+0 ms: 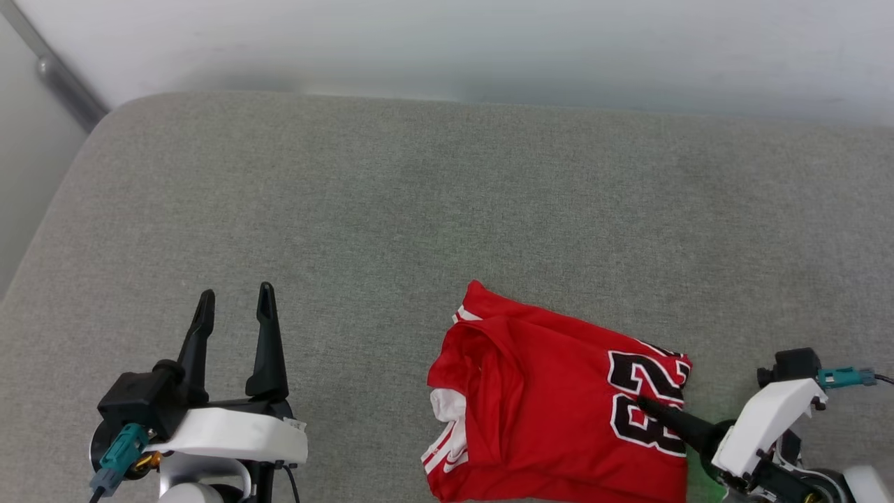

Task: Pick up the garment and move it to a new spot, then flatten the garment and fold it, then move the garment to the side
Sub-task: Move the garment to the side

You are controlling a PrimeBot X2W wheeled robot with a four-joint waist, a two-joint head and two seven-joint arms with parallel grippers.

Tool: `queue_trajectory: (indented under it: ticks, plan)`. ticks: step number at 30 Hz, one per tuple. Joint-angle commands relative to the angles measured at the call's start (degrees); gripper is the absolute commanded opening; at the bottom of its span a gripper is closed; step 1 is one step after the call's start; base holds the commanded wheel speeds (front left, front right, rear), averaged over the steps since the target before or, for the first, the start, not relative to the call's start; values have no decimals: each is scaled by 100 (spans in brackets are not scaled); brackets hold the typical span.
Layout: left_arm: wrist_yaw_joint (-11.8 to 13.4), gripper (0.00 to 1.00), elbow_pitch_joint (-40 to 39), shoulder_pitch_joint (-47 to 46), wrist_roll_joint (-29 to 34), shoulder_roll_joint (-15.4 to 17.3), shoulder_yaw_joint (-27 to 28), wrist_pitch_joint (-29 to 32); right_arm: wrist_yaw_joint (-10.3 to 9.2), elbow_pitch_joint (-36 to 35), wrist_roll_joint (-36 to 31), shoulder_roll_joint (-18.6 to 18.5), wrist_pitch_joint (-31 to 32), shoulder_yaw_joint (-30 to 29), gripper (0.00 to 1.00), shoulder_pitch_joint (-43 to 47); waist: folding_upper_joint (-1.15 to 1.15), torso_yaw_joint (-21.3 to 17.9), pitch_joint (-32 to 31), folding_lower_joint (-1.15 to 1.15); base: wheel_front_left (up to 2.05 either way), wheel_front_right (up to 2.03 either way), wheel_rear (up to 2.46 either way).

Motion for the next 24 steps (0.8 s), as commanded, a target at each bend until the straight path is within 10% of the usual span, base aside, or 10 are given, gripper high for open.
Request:
queue_trajectory:
  ticks: [1,11,24]
  plan:
    - [-37,100,21,5,18,-20,33,-39,-9,86,-3,-10,-19,116,0,39,0,-6,-55,0,0,0,0]
    - [-57,100,39,289,103,26,180,-31,-7,-105,-1015,-654,-630,776,0,-204,0,-568,-426,0,0,0,0]
    - [-114,100,-184,103,281,115,177,17,-6,91,-2607,-963,-903,937,0,-1352,0,-2543,100,0,0,0,0]
